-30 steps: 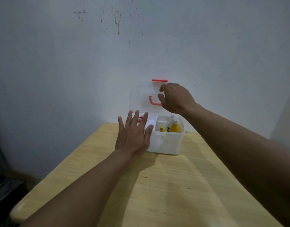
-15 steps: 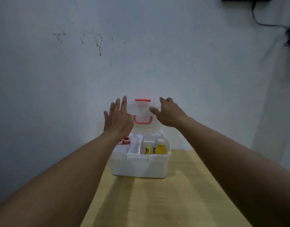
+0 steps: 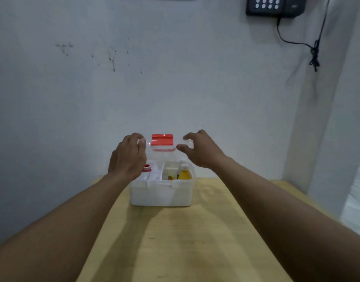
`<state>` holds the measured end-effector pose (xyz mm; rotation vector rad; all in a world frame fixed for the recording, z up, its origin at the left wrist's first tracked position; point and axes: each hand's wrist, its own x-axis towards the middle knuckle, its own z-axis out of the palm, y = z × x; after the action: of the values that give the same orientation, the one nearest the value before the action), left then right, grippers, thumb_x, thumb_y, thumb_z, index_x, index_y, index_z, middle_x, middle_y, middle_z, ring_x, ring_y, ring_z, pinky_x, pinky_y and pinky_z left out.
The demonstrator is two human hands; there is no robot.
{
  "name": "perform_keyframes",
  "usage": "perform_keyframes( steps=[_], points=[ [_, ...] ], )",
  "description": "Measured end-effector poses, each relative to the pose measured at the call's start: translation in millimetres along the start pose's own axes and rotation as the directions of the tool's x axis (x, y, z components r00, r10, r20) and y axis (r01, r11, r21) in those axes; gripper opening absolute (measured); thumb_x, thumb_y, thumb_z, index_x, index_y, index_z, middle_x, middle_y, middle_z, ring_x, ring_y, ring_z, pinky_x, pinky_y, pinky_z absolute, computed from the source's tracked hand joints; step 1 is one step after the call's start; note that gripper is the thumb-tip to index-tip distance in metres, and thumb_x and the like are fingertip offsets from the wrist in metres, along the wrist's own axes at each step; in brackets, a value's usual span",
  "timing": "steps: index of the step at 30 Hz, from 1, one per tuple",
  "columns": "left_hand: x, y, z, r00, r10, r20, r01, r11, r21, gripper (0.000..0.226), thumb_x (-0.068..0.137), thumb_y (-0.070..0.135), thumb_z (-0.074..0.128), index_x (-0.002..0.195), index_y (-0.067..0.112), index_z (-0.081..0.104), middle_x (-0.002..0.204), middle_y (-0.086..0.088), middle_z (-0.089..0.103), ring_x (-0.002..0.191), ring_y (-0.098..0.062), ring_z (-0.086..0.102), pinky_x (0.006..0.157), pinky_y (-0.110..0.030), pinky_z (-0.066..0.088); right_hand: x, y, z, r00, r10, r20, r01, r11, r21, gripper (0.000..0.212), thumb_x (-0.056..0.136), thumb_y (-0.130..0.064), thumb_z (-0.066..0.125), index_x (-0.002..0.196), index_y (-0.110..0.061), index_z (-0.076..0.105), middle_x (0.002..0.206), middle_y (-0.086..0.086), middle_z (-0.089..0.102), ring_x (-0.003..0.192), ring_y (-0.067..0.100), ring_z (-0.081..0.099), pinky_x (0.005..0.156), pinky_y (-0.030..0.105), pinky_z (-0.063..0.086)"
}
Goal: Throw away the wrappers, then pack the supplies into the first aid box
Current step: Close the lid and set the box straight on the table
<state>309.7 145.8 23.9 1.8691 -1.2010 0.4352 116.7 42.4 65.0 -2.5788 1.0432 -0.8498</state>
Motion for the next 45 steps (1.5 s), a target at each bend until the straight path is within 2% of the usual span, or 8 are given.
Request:
perform_keyframes(
  steps=[3,8,18,27,31,35,40,45],
  points=[
    [-20.2,0.1,-3.4,1.0,-0.021,0.004,0.021,0.999,-0.033,0.037,0.102,0.036,0.025,0.108,0.02,0.059,0.109,-0.006,0.066,0.092,-0.025,0.057,0.076,-0.037,0.045,-21.3,3.9,3.5,0.997,0.03,0.076,-0.03,1.0,0.004,0.06,0.091,-0.053,0.058,0.142,-0.021,0.049,0.144,0.007,0.041,0.119,0.023,0.057,0.096,0.033,0.041],
    [-47.2,-7.8,-4.8,0.99,-0.102,0.092,0.11,0.991,-0.079,0.056,0.097,0.05,0.024,0.111,0.024,0.072,0.115,-0.002,0.072,0.106,-0.024,0.064,0.087,-0.036,0.048,-39.5,6.7,17.6,0.985,0.074,0.158,-0.076,0.997,0.013,0.057,0.092,-0.045,0.055,0.141,-0.018,0.051,0.149,0.008,0.043,0.127,0.023,0.052,0.098,0.034,0.04],
    [-62.5,0.6,-14.9,0.97,-0.204,0.136,0.232,0.942,-0.242,0.039,0.095,0.045,0.055,0.112,0.015,0.071,0.128,0.001,0.066,0.121,-0.02,0.057,0.085,-0.022,0.033,-41.6,-6.8,43.9,0.962,0.25,0.109,-0.267,0.942,0.205,0.08,0.085,-0.071,0.051,0.14,-0.015,0.046,0.145,0.013,0.041,0.124,0.032,0.053,0.095,0.041,0.045],
    [-54.6,-3.6,-19.4,0.934,-0.229,0.274,0.32,0.877,-0.359,0.04,0.086,0.043,0.067,0.121,0.024,0.07,0.145,0.005,0.052,0.129,-0.016,0.05,0.094,-0.023,0.031,-33.4,-3.2,38.8,0.935,0.288,0.208,-0.34,0.894,0.29,0.076,0.08,-0.052,0.065,0.144,-0.016,0.044,0.15,0.011,0.037,0.127,0.03,0.049,0.096,0.04,0.044],
    [-61.6,-8.9,-19.5,0.925,-0.165,0.343,0.276,0.911,-0.305,0.059,0.075,0.035,0.074,0.133,0.033,0.059,0.155,0.001,0.039,0.132,-0.016,0.044,0.099,-0.029,0.035,-38.3,1.6,41.4,0.946,0.233,0.226,-0.29,0.92,0.263,0.083,0.079,-0.046,0.069,0.15,-0.018,0.036,0.153,0.012,0.032,0.13,0.032,0.046,0.092,0.037,0.042],
    [-72.7,-21.7,-13.8,0.932,-0.13,0.338,0.215,0.95,-0.226,0.067,0.08,0.045,0.073,0.141,0.044,0.044,0.162,-0.004,0.022,0.146,-0.025,0.028,0.111,-0.039,0.03,-53.2,7.9,56.7,0.972,0.155,0.177,-0.186,0.966,0.177,0.094,0.079,-0.06,0.067,0.155,-0.025,0.025,0.159,0.005,0.022,0.136,0.03,0.041,0.103,0.041,0.041],
    [-77.6,-33.8,-3.8,0.945,-0.061,0.321,0.127,0.974,-0.188,0.09,0.059,0.071,0.075,0.138,0.05,0.036,0.153,-0.001,0.037,0.137,-0.027,0.04,0.106,-0.052,0.043,-64.8,16.4,71.7,0.978,0.138,0.158,-0.171,0.961,0.218,0.106,0.067,-0.068,0.074,0.151,-0.038,0.017,0.142,0.01,0.049,0.121,0.031,0.055,0.095,0.04,0.048],
    [-74.3,-39.3,0.7,0.962,-0.015,0.273,0.077,0.973,-0.218,0.083,0.064,0.065,0.076,0.136,0.049,0.038,0.145,0.003,0.045,0.128,-0.022,0.048,0.099,-0.049,0.05,-63.7,17.7,78.5,0.989,0.132,0.068,-0.143,0.969,0.202,0.096,0.068,-0.066,0.073,0.145,-0.04,0.022,0.129,0.01,0.057,0.109,0.028,0.059,0.085,0.038,0.051]
  ],
)
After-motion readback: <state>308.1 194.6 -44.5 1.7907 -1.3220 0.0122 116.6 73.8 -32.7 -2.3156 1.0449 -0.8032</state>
